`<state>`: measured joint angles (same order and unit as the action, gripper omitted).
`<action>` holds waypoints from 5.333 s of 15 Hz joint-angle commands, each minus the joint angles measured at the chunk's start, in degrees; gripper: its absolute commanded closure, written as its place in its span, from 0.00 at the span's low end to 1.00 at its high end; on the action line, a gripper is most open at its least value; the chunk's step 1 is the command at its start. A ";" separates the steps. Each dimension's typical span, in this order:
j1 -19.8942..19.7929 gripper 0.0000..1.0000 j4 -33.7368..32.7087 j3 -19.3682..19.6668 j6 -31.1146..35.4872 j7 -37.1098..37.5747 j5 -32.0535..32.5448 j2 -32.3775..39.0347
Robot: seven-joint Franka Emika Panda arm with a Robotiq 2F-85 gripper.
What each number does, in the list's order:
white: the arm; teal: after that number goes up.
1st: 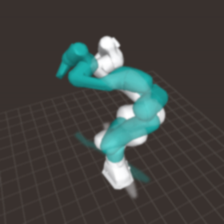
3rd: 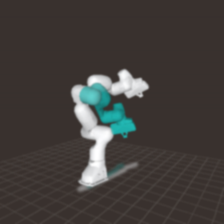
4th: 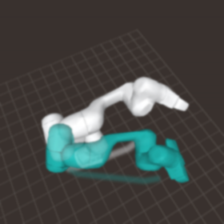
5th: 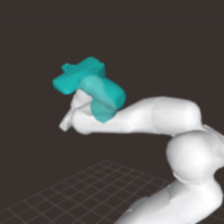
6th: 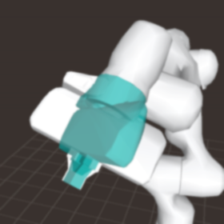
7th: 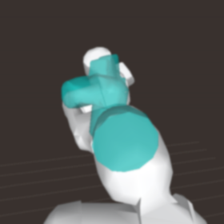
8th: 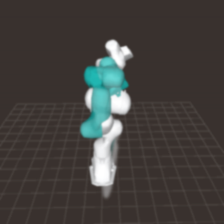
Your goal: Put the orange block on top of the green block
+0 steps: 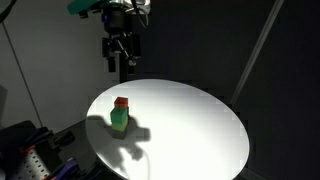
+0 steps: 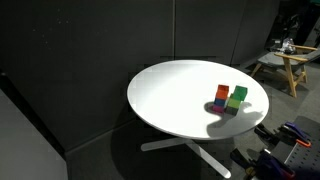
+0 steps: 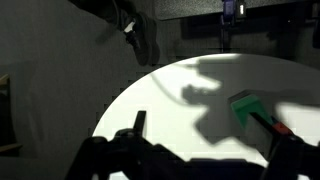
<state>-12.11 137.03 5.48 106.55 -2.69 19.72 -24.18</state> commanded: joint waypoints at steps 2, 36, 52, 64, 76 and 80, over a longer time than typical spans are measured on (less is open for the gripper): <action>0.98 0.00 -0.10 0.84 -0.22 0.29 0.31 -0.02; 1.15 0.00 -0.20 0.79 -0.07 0.45 0.08 0.11; 7.84 0.00 0.69 1.58 13.08 -5.66 -11.84 -1.37; 8.52 0.00 0.43 1.08 12.09 -9.00 -14.83 -0.03; 10.03 0.00 3.73 2.29 17.75 -13.90 -16.59 -1.80; 11.40 0.00 6.56 4.09 22.12 -20.03 -19.89 -2.57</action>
<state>-2.29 141.08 7.38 126.01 -17.57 2.59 -24.74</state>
